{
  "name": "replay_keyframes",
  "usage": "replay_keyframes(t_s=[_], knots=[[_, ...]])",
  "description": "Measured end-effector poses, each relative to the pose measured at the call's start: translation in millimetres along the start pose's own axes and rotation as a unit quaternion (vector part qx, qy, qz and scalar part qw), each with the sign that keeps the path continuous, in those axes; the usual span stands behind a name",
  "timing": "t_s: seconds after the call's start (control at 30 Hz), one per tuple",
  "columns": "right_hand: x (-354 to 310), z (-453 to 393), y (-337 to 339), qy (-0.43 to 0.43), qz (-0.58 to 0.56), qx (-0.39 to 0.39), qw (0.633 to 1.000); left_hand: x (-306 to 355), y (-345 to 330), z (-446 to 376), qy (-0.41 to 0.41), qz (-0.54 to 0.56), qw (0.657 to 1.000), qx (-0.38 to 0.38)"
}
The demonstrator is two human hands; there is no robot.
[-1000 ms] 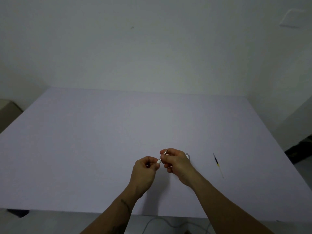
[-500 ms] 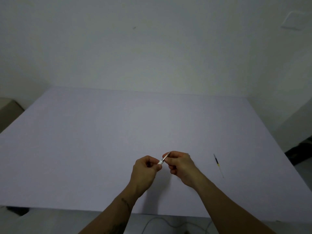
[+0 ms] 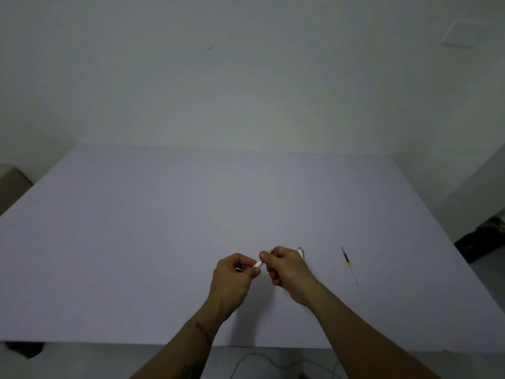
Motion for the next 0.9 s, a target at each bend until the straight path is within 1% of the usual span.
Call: replay_keyframes(t_s=[0.17,0.23,0.4,0.57,0.77,0.9], knots=[[4,1,4,0.002,-0.050,-0.027,0.998,1,2,1,0.005,0.005,1.000,0.002],[5,2,3,-0.002,-0.048,-0.031,0.998,0,2,2,0.006,0.003,1.000,-0.002],[10,1,-1,-0.022,-0.045,-0.013,0.999,2,1,4,0.005,-0.005,1.000,-0.008],[10,3,0,-0.012,-0.065,-0.034,0.997,3,3,5,0.004,-0.004,1.000,-0.004],[6,2,3,-0.012,-0.012,0.012,1.000,4,-2,6,0.005,0.006,1.000,-0.011],[6,3,0,-0.007,-0.074,-0.028,0.997,4,0,5,0.007,0.011,1.000,-0.002]])
Point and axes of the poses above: each hand's wrist, its own z-axis away from the middle knuckle, its own y-axis out of the back of the hand, x = y × z, the point moved 8 cm from there along -z, towards the middle knuckle, and after that the axes turned 12 degrees about z, right-handed, at the moved point
